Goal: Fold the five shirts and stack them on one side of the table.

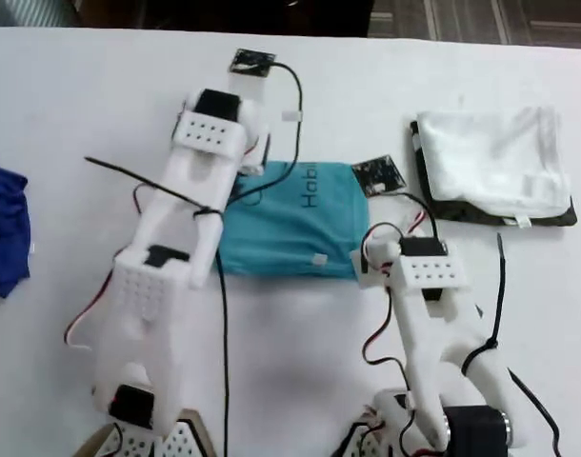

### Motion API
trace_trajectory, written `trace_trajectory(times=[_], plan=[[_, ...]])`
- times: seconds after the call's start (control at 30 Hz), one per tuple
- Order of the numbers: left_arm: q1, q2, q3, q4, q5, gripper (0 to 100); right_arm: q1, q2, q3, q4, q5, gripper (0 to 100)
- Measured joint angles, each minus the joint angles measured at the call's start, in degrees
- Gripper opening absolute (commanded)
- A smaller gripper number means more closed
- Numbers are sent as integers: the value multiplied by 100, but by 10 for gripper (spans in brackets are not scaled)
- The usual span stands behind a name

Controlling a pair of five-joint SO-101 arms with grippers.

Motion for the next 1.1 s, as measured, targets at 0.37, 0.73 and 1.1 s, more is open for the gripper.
trace_trajectory(times=[0.37,0.73,1.1], plan=[[53,1609,-1952,132,35,27,-185,0,0,-360,0,19],[-185,2057,-2523,352,35,27,-185,0,18,-563,0,19],[-519,2233,-2532,396,35,27,-185,0,220,-879,0,19]])
